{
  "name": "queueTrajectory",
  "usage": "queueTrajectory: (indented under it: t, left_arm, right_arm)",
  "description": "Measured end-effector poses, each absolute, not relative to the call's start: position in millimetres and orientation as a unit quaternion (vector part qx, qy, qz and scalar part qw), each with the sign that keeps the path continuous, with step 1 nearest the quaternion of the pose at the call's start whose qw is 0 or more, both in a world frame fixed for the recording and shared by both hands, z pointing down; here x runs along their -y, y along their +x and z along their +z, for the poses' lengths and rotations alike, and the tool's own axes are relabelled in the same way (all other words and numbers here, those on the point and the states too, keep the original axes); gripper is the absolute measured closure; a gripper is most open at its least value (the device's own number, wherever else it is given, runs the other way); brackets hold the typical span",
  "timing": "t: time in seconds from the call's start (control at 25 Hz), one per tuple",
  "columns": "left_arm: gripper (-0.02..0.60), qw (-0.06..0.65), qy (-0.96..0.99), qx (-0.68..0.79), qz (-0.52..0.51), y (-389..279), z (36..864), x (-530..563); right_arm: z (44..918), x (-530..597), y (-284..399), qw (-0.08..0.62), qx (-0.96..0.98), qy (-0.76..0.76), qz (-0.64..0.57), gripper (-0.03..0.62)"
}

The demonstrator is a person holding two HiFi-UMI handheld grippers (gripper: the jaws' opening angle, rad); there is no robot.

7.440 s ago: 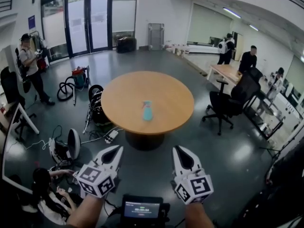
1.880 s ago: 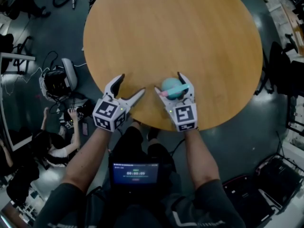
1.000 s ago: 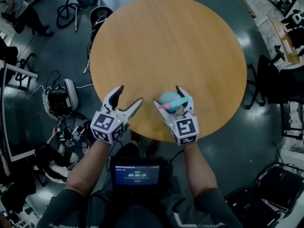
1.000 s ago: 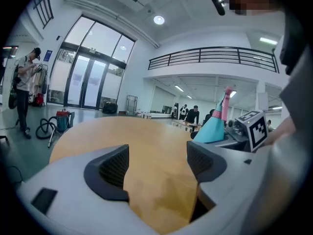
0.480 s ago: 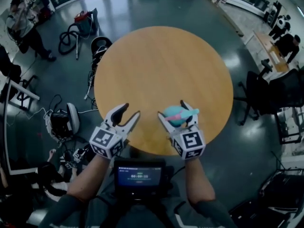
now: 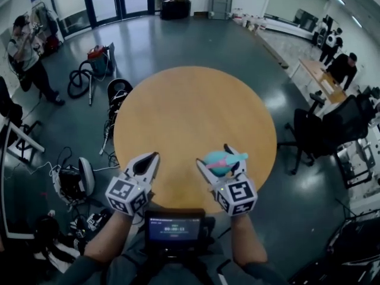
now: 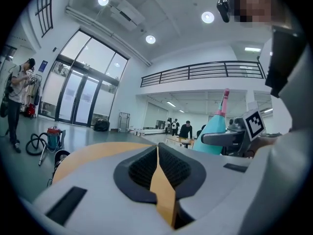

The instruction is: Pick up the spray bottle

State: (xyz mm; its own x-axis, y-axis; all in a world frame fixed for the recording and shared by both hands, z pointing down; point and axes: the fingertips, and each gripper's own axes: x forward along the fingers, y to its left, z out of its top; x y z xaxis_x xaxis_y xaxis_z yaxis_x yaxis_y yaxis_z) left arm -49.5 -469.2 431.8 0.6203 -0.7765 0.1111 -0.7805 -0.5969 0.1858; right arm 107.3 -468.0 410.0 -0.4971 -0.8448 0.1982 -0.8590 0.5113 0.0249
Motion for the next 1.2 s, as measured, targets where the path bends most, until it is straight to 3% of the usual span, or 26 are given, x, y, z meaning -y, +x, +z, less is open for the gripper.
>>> queueTrajectory:
  t: [0.56,1.2]
  left_arm:
    - [0.586,0.091,0.949,0.3,0.023,27.8,407.2,459.2]
    - [0.586,0.1,0.99,0.083,0.048,178.1,409.6,388.7]
  right_arm:
    - [385.8,429.0,171.0,0.084,0.803,0.589,0.034,0.168]
    - [381.7,297.1,289.5,0.069,0.654,0.751,0.052,0.168]
